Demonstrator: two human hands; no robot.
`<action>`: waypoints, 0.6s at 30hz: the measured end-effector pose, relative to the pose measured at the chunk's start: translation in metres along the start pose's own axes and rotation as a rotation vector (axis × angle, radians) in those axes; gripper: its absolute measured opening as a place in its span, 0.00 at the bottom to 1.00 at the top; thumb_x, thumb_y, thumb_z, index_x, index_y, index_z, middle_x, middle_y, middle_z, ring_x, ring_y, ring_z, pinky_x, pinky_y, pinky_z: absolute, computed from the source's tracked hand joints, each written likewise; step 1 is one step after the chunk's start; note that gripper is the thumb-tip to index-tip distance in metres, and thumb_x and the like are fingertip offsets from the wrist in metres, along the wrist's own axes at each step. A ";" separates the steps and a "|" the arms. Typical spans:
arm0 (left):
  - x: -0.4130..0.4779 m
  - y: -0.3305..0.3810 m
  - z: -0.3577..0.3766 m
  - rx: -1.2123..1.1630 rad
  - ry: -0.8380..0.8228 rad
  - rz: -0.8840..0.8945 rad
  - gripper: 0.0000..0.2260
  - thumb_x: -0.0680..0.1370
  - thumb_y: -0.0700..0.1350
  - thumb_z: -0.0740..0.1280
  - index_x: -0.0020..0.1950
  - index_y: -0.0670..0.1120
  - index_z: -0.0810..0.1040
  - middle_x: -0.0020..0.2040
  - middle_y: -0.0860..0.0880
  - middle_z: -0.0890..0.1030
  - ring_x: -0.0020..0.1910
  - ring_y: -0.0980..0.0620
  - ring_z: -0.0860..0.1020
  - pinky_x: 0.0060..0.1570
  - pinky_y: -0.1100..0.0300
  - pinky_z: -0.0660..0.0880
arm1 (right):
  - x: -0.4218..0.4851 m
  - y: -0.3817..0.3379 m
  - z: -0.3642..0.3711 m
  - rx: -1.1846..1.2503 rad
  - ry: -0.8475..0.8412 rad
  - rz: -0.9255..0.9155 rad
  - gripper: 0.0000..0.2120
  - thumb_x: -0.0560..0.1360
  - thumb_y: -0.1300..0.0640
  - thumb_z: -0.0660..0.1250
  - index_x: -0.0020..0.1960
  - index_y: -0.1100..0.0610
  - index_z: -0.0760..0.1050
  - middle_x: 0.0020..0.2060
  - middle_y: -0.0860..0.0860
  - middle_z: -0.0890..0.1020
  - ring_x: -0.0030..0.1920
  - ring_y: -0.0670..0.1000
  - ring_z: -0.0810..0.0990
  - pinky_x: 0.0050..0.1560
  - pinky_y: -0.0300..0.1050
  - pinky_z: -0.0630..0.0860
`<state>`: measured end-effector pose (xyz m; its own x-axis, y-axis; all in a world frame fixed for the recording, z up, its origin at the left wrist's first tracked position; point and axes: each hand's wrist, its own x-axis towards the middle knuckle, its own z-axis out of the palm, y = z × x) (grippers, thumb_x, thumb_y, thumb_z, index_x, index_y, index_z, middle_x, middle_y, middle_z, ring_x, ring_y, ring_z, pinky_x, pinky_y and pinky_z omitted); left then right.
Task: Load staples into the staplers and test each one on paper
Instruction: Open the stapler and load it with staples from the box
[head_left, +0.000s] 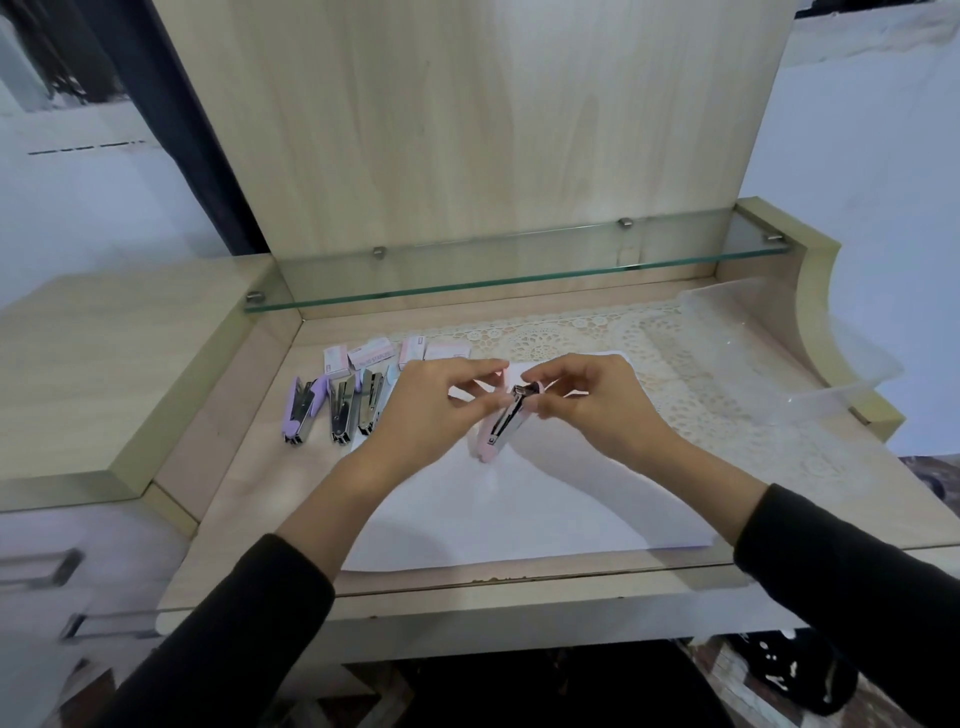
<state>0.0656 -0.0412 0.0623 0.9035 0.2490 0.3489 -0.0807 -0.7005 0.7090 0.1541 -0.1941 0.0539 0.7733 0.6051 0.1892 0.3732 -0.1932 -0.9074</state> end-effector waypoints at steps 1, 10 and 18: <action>0.000 0.002 0.000 -0.007 -0.008 -0.001 0.16 0.71 0.43 0.71 0.58 0.49 0.78 0.44 0.59 0.79 0.40 0.68 0.77 0.42 0.74 0.73 | 0.001 0.001 -0.001 -0.009 -0.003 0.001 0.07 0.68 0.65 0.72 0.44 0.56 0.79 0.35 0.50 0.80 0.29 0.41 0.78 0.38 0.35 0.75; -0.001 0.015 0.015 0.038 -0.045 0.066 0.09 0.68 0.44 0.75 0.47 0.48 0.83 0.40 0.59 0.79 0.40 0.65 0.79 0.44 0.70 0.75 | -0.005 0.005 -0.001 -0.022 -0.099 0.045 0.07 0.69 0.63 0.71 0.40 0.52 0.77 0.35 0.59 0.83 0.35 0.55 0.84 0.48 0.50 0.79; -0.001 0.008 0.016 0.060 -0.011 0.071 0.09 0.70 0.39 0.72 0.50 0.43 0.82 0.38 0.61 0.77 0.39 0.69 0.77 0.45 0.75 0.71 | -0.007 0.010 0.001 -0.003 -0.075 0.022 0.03 0.69 0.62 0.72 0.42 0.58 0.79 0.32 0.57 0.81 0.34 0.55 0.84 0.45 0.43 0.78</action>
<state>0.0711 -0.0579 0.0578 0.9009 0.1899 0.3903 -0.1201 -0.7551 0.6445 0.1519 -0.1991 0.0429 0.7408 0.6569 0.1406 0.3580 -0.2089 -0.9100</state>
